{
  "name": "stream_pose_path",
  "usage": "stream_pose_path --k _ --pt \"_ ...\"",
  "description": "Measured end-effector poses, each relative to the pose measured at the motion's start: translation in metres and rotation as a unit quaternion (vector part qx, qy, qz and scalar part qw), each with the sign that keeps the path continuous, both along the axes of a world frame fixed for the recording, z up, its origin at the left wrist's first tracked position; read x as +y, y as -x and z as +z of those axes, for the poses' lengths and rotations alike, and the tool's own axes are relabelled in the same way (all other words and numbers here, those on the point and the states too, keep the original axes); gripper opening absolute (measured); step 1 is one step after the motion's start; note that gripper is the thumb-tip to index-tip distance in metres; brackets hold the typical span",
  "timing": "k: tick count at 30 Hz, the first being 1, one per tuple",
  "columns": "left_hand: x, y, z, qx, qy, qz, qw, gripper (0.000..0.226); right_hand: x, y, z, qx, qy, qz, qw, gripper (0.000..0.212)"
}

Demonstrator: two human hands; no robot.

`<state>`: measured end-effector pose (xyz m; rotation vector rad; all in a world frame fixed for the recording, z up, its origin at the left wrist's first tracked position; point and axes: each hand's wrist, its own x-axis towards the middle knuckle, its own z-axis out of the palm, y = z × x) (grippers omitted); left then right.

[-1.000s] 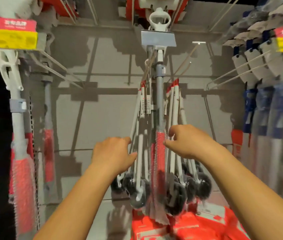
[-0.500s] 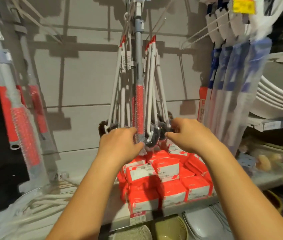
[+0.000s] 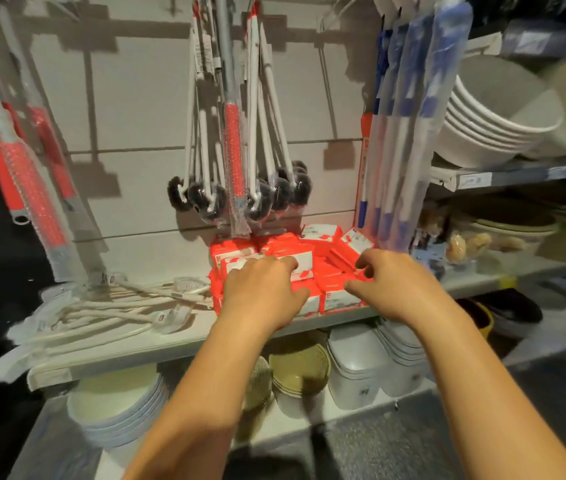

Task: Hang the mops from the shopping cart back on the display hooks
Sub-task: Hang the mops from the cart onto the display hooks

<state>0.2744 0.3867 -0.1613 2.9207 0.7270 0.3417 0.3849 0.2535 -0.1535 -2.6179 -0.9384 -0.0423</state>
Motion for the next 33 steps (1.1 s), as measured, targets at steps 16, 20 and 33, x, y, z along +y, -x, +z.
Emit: stream_pose_path --k 16,20,33 --pt "-0.153 -0.086 -0.04 0.036 0.04 -0.257 0.965 0.046 -0.186 -0.006 -0.044 0.068 0.011 -0.256 0.964 0.032" --pt "-0.175 -0.115 -0.041 0.058 0.039 -0.334 0.94 0.045 -0.209 -0.005 -0.045 0.092 -0.002 -0.339 0.936 0.032" --pt "-0.3 -0.136 -0.07 0.101 0.052 -0.554 0.825 0.04 -0.309 0.06 -0.067 0.127 -0.009 -0.568 0.813 0.036"
